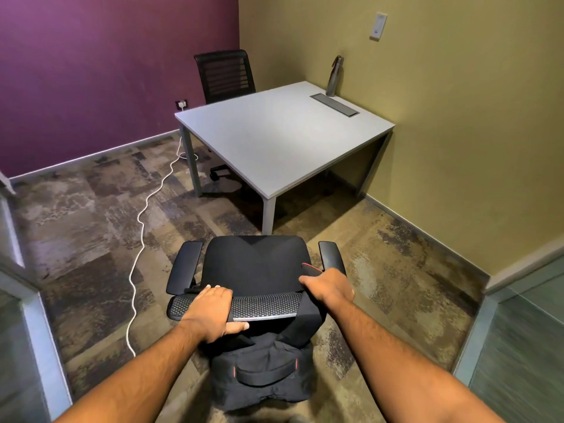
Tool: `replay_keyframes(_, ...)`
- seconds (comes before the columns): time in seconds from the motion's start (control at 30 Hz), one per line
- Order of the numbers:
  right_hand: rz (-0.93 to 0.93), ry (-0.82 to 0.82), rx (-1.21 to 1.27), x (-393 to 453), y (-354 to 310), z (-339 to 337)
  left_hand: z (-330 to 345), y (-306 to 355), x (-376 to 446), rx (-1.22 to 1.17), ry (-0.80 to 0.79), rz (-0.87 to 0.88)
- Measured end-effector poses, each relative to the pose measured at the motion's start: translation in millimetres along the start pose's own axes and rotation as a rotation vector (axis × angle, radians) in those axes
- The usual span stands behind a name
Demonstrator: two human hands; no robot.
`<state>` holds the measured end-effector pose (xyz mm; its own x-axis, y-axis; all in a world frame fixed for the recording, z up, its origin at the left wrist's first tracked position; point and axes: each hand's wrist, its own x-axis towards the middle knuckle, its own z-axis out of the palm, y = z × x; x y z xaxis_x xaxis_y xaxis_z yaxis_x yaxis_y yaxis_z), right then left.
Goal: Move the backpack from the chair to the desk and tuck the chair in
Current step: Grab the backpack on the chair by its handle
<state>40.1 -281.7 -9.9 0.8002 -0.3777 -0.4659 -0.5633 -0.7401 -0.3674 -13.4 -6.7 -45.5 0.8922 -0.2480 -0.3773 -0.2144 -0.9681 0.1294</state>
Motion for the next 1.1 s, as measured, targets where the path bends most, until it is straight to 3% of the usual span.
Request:
replay_keyframes(0.23,0.042,0.079,0.258,7,26,-7,0,-2,2,-0.024,0.021,0.005)
replay_keyframes(0.57,0.254,0.188,0.899,-5,79,2,0,-1,3,-0.033,0.039,-0.008)
replay_keyframes(0.8,0.339,0.122,1.11,-21,95,22,2,1,2,0.004,0.047,-0.015)
replay_keyframes(1.1,0.433,0.163,1.339,-28,114,42,4,1,2,0.006,0.066,-0.006)
